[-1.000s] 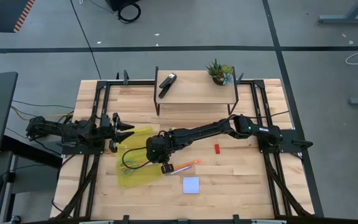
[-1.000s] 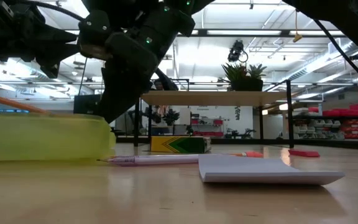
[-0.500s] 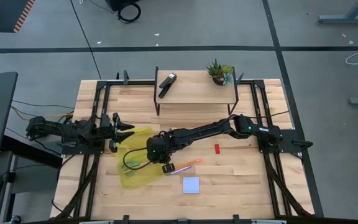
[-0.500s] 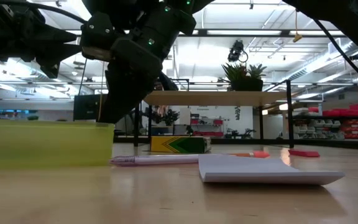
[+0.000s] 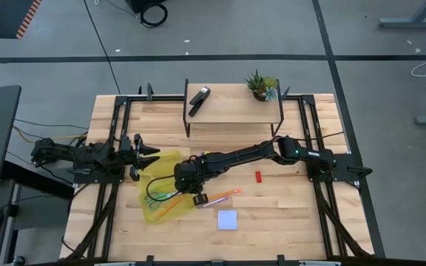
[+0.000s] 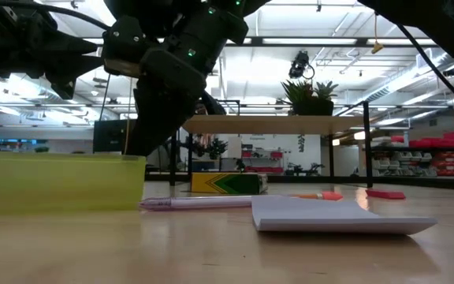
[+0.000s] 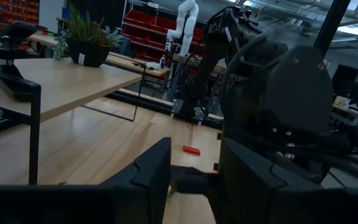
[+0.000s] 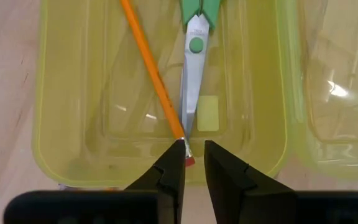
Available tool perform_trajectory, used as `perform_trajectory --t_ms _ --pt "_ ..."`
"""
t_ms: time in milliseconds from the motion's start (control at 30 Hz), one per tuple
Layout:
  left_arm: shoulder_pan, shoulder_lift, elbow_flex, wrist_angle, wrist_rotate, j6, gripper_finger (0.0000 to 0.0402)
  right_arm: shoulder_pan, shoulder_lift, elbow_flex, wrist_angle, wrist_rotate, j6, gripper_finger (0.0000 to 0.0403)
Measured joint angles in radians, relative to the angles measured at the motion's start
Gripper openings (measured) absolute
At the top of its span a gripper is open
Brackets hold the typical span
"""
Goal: Pack school essentials
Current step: Put the orange pencil into the yellow supply box
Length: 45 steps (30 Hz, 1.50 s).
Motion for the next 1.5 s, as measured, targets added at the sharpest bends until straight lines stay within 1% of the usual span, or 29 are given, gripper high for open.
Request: perform_trajectory --t_ms 100,233,433,633,800,867,933,1033,1133,1367,1500 --pt "0.000 0.000 0.000 0.000 0.000 0.000 0.0153 0.000 -0.001 0.034 -0.004 0.000 0.000 0.0067" --pt "0.000 0.000 0.000 0.000 0.000 0.000 0.0150 0.000 -0.002 0.085 -0.062 0.003 -0.013 0.0067" --pt "0.000 0.000 0.000 0.000 0.000 0.000 0.0145 0.000 -0.002 0.156 -0.121 0.077 -0.034 0.0067" --pt "0.000 0.000 0.000 0.000 0.000 0.000 0.0152 -0.003 -0.007 0.207 -0.261 0.133 -0.043 0.0067" --pt "0.000 0.000 0.000 0.000 0.000 0.000 0.0152 -0.003 -0.035 0.210 -0.385 0.130 -0.026 0.0075" --pt "0.000 0.000 0.000 0.000 0.000 -0.001 0.0150 -0.003 -0.037 0.210 -0.433 0.107 -0.008 0.0083" --pt "0.000 0.000 0.000 -0.001 0.000 0.000 0.0147 -0.006 -0.037 0.204 -0.474 0.065 0.012 0.0092" --pt "0.000 0.000 0.000 -0.001 0.000 0.000 0.0145 -0.005 -0.040 0.162 -0.462 -0.002 0.035 0.0106" --pt "0.000 0.000 0.000 -0.003 0.000 -0.001 0.0147 0.001 -0.040 0.106 -0.438 -0.022 0.055 0.0119" --pt "0.000 0.000 0.000 -0.004 0.000 0.000 0.0152 0.040 -0.039 -0.014 -0.320 -0.023 0.104 0.0139" --pt "0.000 0.000 -0.001 -0.005 0.000 0.000 0.0146 0.067 -0.038 -0.031 -0.321 0.016 0.148 0.0147"
